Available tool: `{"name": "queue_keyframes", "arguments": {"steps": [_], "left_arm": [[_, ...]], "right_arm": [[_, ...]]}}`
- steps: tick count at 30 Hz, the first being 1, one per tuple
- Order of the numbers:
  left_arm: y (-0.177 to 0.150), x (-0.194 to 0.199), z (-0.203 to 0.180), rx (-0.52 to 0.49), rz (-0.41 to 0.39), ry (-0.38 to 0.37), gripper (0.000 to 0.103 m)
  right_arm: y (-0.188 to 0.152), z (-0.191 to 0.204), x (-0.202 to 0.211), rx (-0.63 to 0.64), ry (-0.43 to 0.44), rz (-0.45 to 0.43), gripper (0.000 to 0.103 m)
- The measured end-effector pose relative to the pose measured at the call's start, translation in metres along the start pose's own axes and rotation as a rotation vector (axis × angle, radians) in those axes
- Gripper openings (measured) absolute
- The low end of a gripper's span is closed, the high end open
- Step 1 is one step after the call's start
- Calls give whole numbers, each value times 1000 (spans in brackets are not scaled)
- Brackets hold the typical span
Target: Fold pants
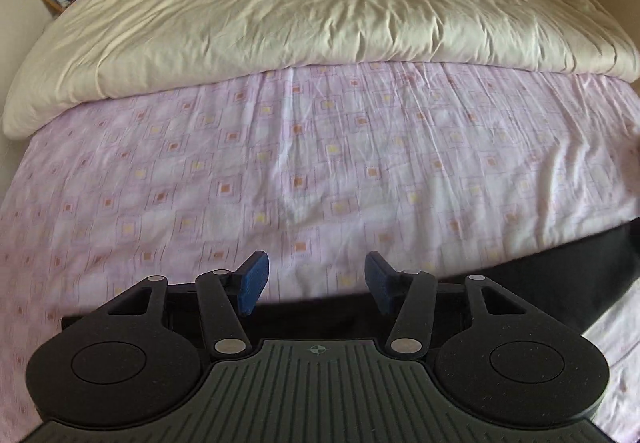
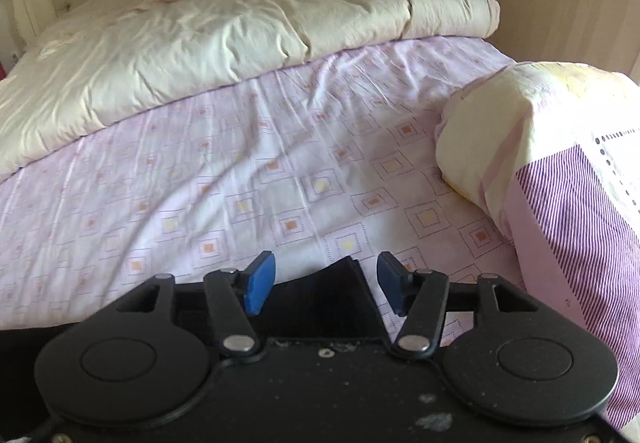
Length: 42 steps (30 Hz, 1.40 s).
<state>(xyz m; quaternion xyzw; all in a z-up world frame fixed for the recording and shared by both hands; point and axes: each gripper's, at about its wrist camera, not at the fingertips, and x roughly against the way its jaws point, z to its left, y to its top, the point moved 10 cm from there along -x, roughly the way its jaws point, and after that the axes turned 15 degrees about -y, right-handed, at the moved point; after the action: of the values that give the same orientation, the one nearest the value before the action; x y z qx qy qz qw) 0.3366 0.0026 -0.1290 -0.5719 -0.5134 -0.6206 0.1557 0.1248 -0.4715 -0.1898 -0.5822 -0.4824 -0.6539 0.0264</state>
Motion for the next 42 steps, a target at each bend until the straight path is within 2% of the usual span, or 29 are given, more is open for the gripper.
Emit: {"name": "queue_keyframes", "arguments": {"steps": [3, 8, 12, 15, 17, 20, 25, 30, 36, 42], "left_arm": [[-42, 23, 5, 43, 17, 45, 52], [-121, 48, 9, 156, 53, 86, 51], [-177, 59, 21, 217, 85, 100, 51], [-199, 58, 36, 214, 110, 102, 51], [-205, 56, 49, 195, 116, 99, 51], [-206, 51, 72, 164, 121, 73, 51], [-198, 39, 113, 124, 122, 21, 51], [-201, 25, 135, 13, 156, -13, 51], [-191, 13, 157, -129, 173, -34, 51], [-168, 2, 176, -129, 177, -63, 51]], "right_arm": [[-19, 23, 27, 31, 60, 5, 78], [-69, 79, 77, 145, 160, 9, 82], [-114, 130, 116, 226, 288, 40, 80], [-144, 167, 146, 301, 372, 74, 78], [-165, 191, 165, 329, 417, 108, 74], [-187, 224, 187, 344, 445, 136, 74], [-220, 277, 209, 343, 411, 172, 75], [-247, 326, 224, 350, 390, 189, 75], [-264, 371, 230, 395, 383, 201, 75], [-268, 407, 225, 430, 387, 215, 75]]}}
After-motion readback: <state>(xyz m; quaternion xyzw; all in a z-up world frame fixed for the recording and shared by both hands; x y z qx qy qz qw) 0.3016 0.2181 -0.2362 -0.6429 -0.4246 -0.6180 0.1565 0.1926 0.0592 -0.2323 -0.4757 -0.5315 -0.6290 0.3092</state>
